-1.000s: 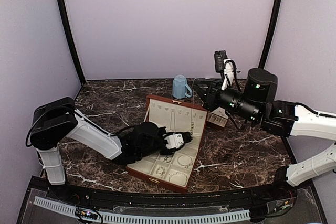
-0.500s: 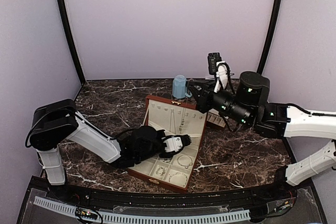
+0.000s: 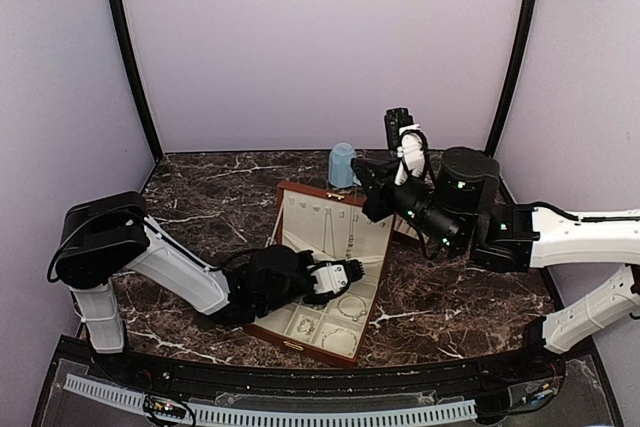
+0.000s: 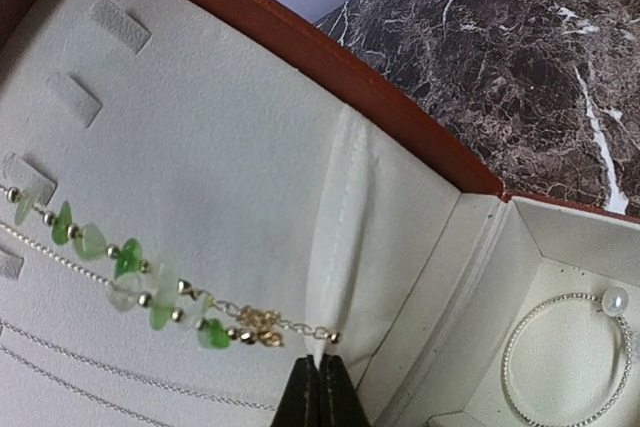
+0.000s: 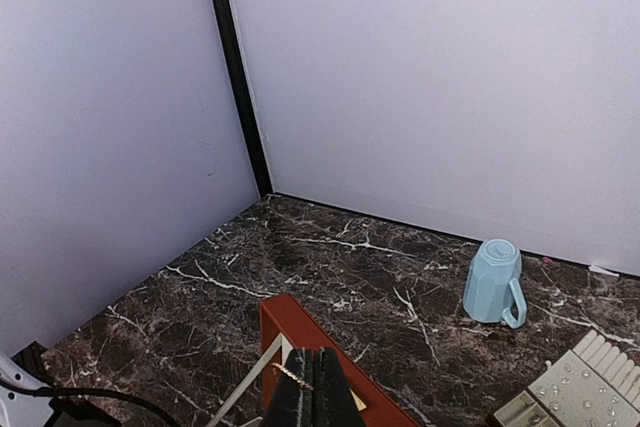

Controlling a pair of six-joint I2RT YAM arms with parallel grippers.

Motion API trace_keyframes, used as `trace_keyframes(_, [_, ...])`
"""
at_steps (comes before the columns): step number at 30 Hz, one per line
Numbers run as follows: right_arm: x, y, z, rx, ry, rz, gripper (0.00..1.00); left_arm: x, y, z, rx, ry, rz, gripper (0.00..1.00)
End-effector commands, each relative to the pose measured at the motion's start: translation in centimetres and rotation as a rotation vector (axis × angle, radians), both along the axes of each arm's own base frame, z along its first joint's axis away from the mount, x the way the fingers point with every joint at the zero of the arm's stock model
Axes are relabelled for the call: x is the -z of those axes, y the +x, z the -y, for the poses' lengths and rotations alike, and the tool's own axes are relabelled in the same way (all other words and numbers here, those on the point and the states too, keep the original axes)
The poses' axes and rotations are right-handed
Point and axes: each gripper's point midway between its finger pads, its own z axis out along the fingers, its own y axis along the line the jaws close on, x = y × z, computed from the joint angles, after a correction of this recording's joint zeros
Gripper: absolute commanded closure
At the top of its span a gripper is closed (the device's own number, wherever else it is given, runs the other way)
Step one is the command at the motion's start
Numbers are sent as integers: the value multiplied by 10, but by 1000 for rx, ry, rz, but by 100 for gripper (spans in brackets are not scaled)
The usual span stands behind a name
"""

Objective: Organize the mixed jewelry
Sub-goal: Hang the necklace on the earring holder.

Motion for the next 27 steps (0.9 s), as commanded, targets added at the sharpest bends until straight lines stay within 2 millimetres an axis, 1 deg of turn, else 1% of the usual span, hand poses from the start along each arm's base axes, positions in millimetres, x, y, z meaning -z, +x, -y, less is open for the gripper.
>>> trace_keyframes(1, [-12,1,6,42,45,35,100,-4,-7,-4,-6,-11,-8,100])
trace_keyframes(4, [-19,0,6,42,56,45,100,-4,-7,-5,-8,-10,-8,100])
trace_keyframes(7, [-19,1,5,50,53,52,100,-4,-7,-5,-10,-12,-8,100])
trace_keyframes(11, [-10,4,3,67,29,50,100,-6,-8,-4,-10,-15,-5,100])
trace_keyframes(18, [19,10,1,95,-33,28,100,-7,-9,-3,-9,-16,1,100])
trace_keyframes(22, [24,11,2,100,-39,21,100,-7,-9,-4,-11,-14,3,100])
trace_keyframes(27, [26,12,5,117,-38,17,100,-7,-10,-4,-13,-16,4,100])
